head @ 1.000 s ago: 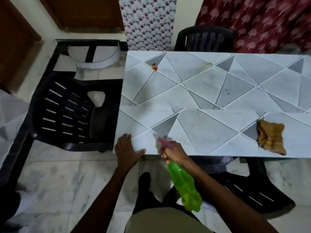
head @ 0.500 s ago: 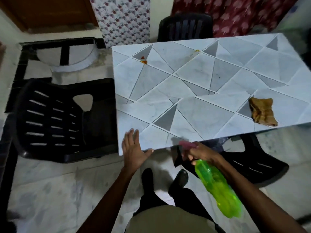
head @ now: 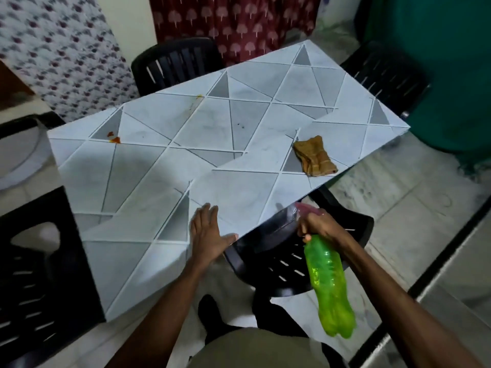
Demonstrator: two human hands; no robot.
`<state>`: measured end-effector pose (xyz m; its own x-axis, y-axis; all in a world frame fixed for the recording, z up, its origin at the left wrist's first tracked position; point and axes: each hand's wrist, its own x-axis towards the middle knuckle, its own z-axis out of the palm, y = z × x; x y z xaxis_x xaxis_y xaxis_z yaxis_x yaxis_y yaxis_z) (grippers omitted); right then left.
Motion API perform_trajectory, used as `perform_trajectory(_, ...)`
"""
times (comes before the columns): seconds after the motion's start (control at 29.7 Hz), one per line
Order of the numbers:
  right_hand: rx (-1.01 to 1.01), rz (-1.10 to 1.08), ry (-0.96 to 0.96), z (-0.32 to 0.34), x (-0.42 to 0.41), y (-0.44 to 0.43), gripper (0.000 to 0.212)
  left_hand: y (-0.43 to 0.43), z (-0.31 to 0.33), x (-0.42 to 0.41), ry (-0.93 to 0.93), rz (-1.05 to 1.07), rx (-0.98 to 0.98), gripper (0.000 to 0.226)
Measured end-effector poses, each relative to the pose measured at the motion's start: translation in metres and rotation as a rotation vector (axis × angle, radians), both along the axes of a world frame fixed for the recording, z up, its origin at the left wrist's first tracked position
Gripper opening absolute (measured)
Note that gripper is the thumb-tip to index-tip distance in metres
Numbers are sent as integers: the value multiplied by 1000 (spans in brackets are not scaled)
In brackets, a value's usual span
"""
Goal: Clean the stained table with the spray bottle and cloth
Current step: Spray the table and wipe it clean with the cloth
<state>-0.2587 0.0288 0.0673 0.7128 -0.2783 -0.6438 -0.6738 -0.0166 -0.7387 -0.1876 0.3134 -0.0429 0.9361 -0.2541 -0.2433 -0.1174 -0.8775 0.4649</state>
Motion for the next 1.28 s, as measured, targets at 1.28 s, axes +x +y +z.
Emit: perform_trajectory(1.28, -358, -334, -851, 36, 320, -268, 33, -248, -36, 186, 120, -373, 88, 123)
